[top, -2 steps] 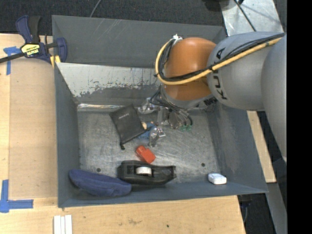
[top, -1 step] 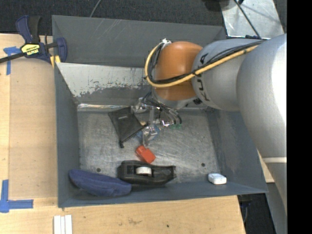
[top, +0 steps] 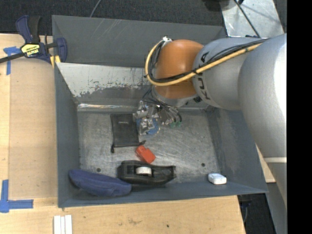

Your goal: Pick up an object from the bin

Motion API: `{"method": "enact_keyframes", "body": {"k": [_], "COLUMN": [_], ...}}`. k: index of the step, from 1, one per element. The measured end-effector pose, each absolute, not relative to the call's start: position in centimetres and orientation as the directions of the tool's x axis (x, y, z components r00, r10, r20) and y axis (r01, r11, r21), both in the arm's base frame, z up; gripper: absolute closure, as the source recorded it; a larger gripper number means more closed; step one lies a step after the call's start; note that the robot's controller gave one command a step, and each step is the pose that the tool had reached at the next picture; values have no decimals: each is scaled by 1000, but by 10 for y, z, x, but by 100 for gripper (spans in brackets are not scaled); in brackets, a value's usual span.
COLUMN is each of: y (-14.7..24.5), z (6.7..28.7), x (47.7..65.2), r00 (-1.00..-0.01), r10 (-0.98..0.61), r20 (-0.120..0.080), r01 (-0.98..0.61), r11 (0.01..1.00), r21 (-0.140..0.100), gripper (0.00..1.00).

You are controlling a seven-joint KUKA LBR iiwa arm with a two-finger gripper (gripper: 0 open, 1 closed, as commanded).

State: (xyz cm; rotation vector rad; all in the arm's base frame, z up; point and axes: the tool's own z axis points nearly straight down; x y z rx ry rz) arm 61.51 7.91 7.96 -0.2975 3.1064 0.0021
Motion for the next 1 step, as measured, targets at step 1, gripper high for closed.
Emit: {"method": "enact_keyframes", "body": {"k": [1], "y": [99], "z": [233], "x": [605], "r00": [-971], "r10": [-238], "r20": [-13], "r01": [-238], "r11": [971], "r21": [-1], "gripper": [100]}}
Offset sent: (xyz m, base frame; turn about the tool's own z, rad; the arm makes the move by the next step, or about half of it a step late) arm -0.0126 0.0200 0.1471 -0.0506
